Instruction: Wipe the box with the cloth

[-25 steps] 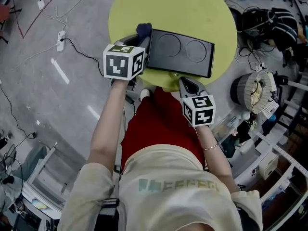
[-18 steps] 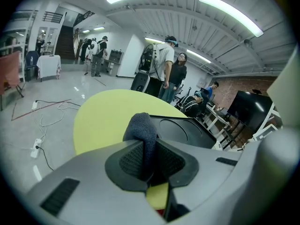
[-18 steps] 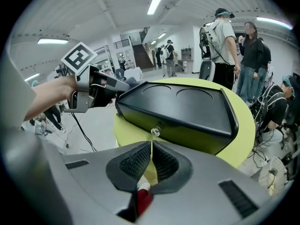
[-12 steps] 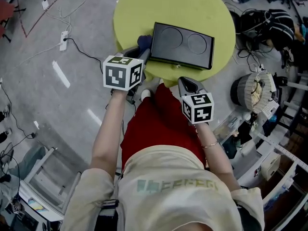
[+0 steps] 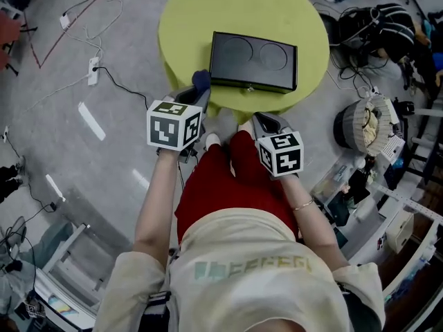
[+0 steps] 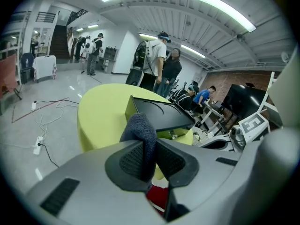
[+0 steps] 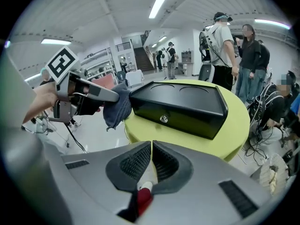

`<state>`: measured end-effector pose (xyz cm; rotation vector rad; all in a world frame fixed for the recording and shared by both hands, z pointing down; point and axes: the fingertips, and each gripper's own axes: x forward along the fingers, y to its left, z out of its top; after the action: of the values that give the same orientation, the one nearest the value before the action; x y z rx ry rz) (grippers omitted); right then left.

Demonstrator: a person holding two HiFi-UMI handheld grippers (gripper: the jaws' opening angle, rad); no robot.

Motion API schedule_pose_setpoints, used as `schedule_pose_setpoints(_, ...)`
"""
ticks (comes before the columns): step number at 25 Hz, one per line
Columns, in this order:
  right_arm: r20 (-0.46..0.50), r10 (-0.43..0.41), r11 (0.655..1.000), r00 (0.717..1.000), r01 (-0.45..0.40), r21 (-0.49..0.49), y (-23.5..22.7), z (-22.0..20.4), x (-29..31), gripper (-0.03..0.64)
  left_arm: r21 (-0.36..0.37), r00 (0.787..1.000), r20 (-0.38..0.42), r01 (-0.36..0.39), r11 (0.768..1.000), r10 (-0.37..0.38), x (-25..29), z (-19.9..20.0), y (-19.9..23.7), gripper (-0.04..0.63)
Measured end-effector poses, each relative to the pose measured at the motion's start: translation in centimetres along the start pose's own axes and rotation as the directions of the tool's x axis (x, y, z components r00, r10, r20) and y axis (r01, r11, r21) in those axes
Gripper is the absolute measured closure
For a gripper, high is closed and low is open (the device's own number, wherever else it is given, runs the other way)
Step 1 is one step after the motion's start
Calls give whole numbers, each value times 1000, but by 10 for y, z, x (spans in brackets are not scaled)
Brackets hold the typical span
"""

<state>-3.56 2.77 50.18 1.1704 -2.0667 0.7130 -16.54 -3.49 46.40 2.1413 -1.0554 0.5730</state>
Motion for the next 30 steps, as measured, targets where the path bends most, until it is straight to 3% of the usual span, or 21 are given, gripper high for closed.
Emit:
schedule_pose_setpoints(6,16,-47,997,999,46,58,-30,-11,-18,578,36,982,-102,165,986,-161,11,-17,-70,531)
schedule_pose_setpoints(10,27,-95,988,995,91,126,-69,-25,-34,578,110,955,-170,263,958,-243,46,-15,-132,531)
schedule_pose_setpoints(16,41,-154,968,987,143,208,-134,-47,-58,578,211,925,-233,350,913,-301,102,5,-218,531)
schedule_pose_setpoints(22,57,-167,954,984,147,261,-202,-63,-83,578,264,923,-249,356,896,-294,163,36,-286,531)
schedule_pose_setpoints(30,88,-111,961,990,84,265,-266,-53,-83,578,334,963,-208,233,913,-170,232,96,-301,531)
